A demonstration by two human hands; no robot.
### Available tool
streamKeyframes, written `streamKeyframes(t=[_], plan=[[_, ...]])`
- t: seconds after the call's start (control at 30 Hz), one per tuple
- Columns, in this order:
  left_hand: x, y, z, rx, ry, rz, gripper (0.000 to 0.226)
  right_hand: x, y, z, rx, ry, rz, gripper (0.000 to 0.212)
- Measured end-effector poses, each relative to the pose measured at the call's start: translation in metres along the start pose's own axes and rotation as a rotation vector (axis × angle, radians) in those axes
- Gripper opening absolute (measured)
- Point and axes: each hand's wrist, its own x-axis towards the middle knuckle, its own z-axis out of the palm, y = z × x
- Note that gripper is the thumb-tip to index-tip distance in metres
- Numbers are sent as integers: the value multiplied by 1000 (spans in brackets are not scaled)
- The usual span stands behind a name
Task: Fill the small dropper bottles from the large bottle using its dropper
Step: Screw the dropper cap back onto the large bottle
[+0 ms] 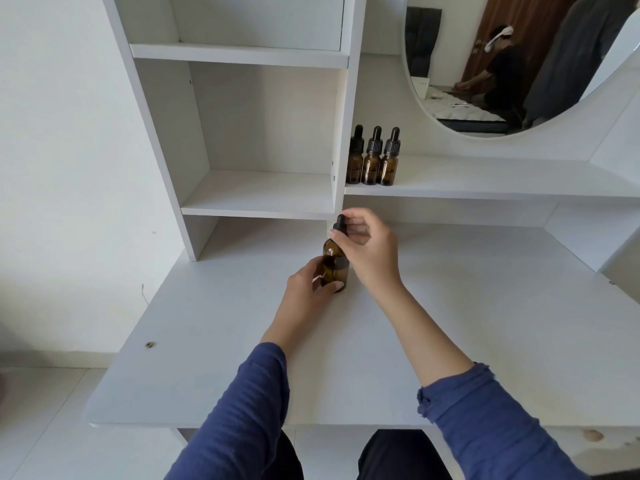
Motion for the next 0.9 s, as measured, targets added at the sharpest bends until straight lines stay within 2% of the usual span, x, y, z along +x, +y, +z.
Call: streamKeyframes(t=[0.17,0.27,0.47,0.53,0.63,0.8,0.9], plan=[[-1,0,0,-5,-1,12,45,-6,0,3,18,-15,39,28],[-1,0,0,-12,-1,16,43,-16,2,3,52,38,57,30],[1,-3,1,-9,-2,6,45,-24,5,-2,-9,222,-46,11],[2,-3,0,0,-3,7,46,-20,3,-2,35,172,-18,18],[1,-2,0,-2,0,12,45,-11,0,0,50,3,29,32],[0,-1,-1,3,-4,10,46,-2,-1,0,-99,17,10,32],[0,-1,-1,-12,-4,-2,45,4,-3,-6,-43,-60,41,34]])
